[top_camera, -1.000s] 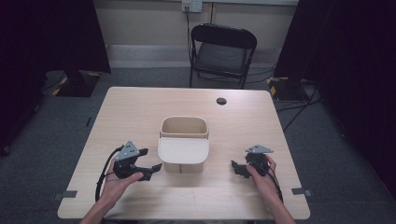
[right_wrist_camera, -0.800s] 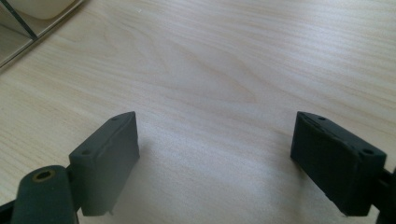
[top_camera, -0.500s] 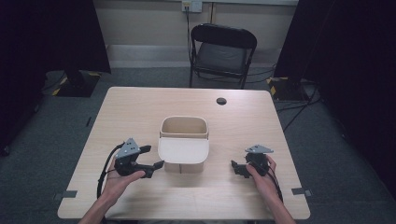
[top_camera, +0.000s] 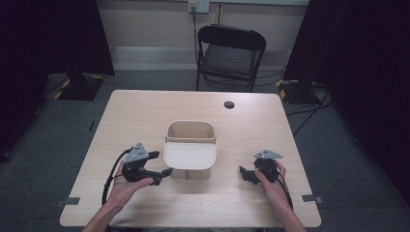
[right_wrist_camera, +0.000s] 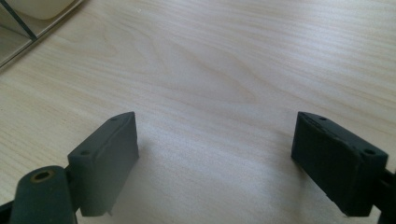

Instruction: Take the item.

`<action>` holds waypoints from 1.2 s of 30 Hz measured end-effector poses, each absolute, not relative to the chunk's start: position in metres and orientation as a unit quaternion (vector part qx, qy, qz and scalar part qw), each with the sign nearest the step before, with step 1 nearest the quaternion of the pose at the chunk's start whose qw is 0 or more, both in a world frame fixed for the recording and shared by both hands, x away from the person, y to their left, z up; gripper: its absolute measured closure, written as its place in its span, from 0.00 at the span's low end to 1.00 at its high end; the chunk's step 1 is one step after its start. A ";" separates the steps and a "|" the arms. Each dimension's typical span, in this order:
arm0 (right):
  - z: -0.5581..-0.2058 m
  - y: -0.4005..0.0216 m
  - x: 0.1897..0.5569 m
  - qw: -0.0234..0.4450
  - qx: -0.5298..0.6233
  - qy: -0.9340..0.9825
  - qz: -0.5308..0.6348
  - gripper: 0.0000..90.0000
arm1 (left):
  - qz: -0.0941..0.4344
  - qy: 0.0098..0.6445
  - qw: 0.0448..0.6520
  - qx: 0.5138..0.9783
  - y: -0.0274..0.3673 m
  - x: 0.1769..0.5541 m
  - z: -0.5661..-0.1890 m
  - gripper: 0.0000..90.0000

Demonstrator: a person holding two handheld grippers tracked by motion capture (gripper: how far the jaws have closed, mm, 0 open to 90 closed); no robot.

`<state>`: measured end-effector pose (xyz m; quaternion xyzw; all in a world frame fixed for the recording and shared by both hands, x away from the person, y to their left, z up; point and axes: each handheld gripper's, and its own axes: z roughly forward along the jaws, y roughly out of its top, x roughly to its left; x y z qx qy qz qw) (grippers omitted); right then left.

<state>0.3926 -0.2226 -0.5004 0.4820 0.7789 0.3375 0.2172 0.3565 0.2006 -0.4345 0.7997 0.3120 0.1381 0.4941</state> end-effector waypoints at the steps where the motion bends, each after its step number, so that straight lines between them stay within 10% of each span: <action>1: -0.500 -0.223 0.392 0.217 0.483 0.779 0.337 0.16 | 0.138 0.309 0.494 0.801 0.200 0.357 -0.434 0.18; 36: -0.500 -0.222 0.393 0.216 0.483 0.779 0.337 0.16 | 0.147 0.304 0.488 0.805 0.191 0.359 -0.436 0.18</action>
